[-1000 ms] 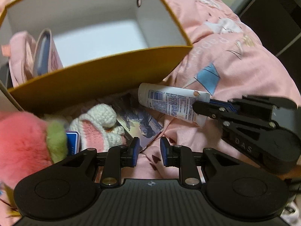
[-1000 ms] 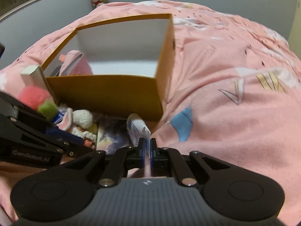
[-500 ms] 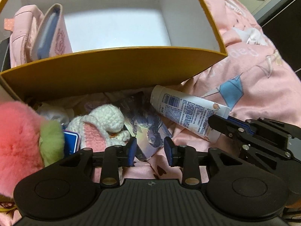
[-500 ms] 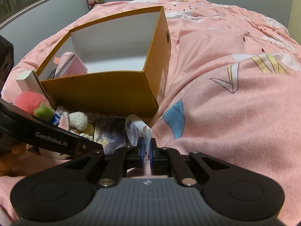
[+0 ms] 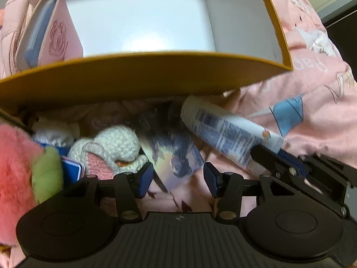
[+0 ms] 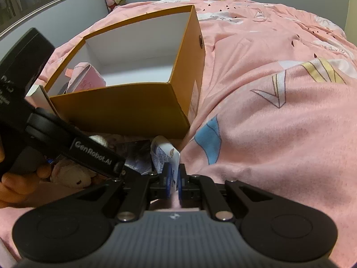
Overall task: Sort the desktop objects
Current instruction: 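Hold the white lotion tube in the right gripper while the left gripper moves toward the photo card box, then grasp the silver 'PHOTO CARD' box upright with the left gripper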
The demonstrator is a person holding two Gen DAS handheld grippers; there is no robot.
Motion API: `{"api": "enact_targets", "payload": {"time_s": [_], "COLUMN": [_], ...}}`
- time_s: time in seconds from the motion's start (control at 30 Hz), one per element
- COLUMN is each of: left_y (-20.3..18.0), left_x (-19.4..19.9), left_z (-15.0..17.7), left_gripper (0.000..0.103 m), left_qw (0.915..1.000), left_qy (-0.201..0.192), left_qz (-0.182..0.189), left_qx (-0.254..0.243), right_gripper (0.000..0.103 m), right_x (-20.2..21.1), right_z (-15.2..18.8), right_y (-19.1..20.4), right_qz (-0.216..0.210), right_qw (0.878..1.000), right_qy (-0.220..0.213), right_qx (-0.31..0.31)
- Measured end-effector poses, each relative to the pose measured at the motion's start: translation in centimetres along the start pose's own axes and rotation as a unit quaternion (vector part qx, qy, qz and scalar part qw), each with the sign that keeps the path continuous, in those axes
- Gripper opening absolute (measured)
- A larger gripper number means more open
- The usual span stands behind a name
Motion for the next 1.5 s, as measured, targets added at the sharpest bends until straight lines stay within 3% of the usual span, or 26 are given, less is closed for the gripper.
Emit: {"api": "enact_targets", "payload": {"time_s": [0.3, 0.53, 0.63, 0.83, 0.97, 1.07, 1.13, 1.2, 1.33, 1.5], "left_y": [-0.1, -0.4, -0.6, -0.7, -0.4, -1.0, -2.2, -4.4, -2.9, -1.7], "left_x": [-1.6, -3.8, -3.8, -1.7, 0.3, 1.4, 1.5, 1.0, 1.1, 2.4], "left_z": [0.2, -0.8, -0.6, -0.1, -0.2, -0.4, -0.7, -0.7, 1.0, 1.5], "left_gripper": [0.061, 0.076, 0.075, 0.065, 0.060, 0.044, 0.041, 0.041, 0.041, 0.044], "left_qw": [0.9977, 0.9911, 0.9920, 0.9969, 0.9955, 0.9911, 0.9869, 0.9877, 0.9881, 0.9921], "left_qy": [0.051, 0.086, 0.074, 0.023, -0.028, -0.056, -0.054, -0.048, -0.037, -0.048], "left_qz": [-0.026, -0.048, -0.056, -0.010, 0.042, 0.099, 0.139, 0.137, 0.133, 0.083], "left_qx": [0.036, 0.090, 0.085, 0.075, 0.080, 0.070, 0.061, 0.058, 0.070, 0.081], "right_gripper": [0.004, 0.004, 0.004, 0.004, 0.003, 0.003, 0.004, 0.004, 0.003, 0.003], "right_x": [0.1, 0.1, 0.1, 0.3, 0.4, 0.6, 0.8, 0.9, 0.8, 0.8], "right_z": [0.0, 0.0, 0.0, 0.1, 0.2, 0.1, 0.1, 0.1, 0.2, 0.2], "right_y": [0.0, -0.2, -0.4, -0.3, -0.1, 0.1, 0.1, 0.0, -0.2, -0.3], "right_qz": [-0.001, -0.003, -0.006, -0.005, 0.001, 0.005, 0.004, 0.000, -0.001, -0.001], "right_qw": [1.000, 1.000, 1.000, 1.000, 1.000, 1.000, 1.000, 1.000, 1.000, 1.000], "right_qy": [-0.001, -0.002, -0.003, -0.004, -0.003, -0.003, -0.005, -0.003, -0.002, -0.001], "right_qx": [0.001, -0.002, -0.009, -0.011, -0.009, -0.009, -0.014, -0.022, -0.027, -0.029]}}
Point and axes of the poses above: each gripper's, at about its wrist camera, not at the fingertips, and x roughly against the way its jaws point, y to its left, z to its underside, the point moved 9 cm from there along -x, roughly the way its jaws point, and after that the axes turned 2 degrees about x, right-handed, at the moved point
